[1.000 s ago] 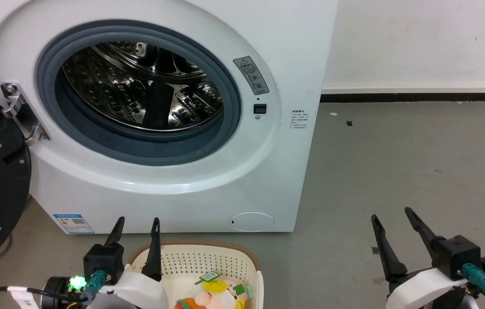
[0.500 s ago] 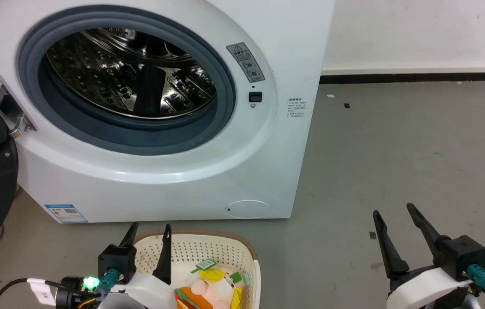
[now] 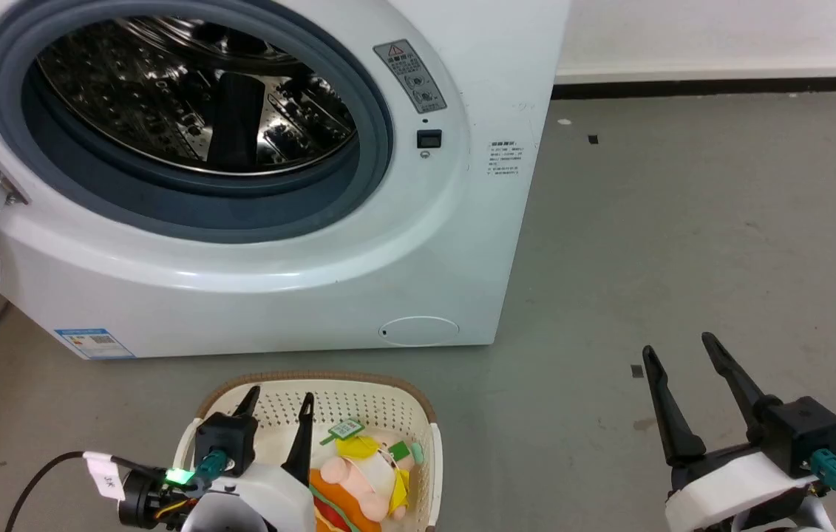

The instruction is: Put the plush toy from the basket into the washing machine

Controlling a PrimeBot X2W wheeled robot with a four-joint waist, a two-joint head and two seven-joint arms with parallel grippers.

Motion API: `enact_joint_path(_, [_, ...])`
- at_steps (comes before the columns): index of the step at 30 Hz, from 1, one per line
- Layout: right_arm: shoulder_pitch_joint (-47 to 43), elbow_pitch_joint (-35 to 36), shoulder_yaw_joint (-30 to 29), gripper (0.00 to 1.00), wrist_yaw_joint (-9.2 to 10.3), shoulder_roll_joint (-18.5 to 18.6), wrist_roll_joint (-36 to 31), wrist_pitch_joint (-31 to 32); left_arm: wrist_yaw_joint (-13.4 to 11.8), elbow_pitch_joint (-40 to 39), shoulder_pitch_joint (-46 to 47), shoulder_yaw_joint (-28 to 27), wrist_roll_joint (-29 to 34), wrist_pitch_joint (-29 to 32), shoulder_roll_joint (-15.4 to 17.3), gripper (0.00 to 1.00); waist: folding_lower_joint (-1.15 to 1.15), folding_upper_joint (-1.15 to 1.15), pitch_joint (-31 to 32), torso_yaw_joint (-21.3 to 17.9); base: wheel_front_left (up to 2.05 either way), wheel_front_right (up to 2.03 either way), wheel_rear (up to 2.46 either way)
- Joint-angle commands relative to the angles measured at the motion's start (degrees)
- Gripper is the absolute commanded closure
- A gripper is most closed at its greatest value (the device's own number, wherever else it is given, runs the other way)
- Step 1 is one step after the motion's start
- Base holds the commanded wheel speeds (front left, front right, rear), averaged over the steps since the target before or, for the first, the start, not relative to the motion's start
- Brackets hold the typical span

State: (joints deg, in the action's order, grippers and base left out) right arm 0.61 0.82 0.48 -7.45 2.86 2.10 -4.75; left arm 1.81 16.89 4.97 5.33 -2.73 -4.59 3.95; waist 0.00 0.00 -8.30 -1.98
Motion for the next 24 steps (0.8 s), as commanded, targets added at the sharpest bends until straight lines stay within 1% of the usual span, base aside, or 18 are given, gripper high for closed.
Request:
enact_joint_path(1, [1.0, 0.5, 0.0, 0.00, -0.01, 0.0, 0.4, -0.7, 0.4, 1.4, 1.4, 0.6, -0.3, -0.5, 0.3, 0.00, 0.00, 0.00, -0.8, -0.2, 0.00, 0.00, 0.00])
enact_joint_path(15, [2.2, 1.6, 0.2, 0.00, -0.02, 0.0, 0.9, -2.4, 1.5, 12.4, 7.2, 3.8, -1.5, -2.3, 1.4, 0.00, 0.00, 0.00, -6.1, -1.3, 0.00, 0.00, 0.00])
enact_joint_path(24, [3.2, 3.5, 0.0, 0.00, -0.02, 0.0, 1.6, -3.5, 2.1, 20.3, 12.0, 6.5, -2.8, -2.5, 2.4, 0.00, 0.00, 0.00, -10.7, -2.0, 0.00, 0.00, 0.00])
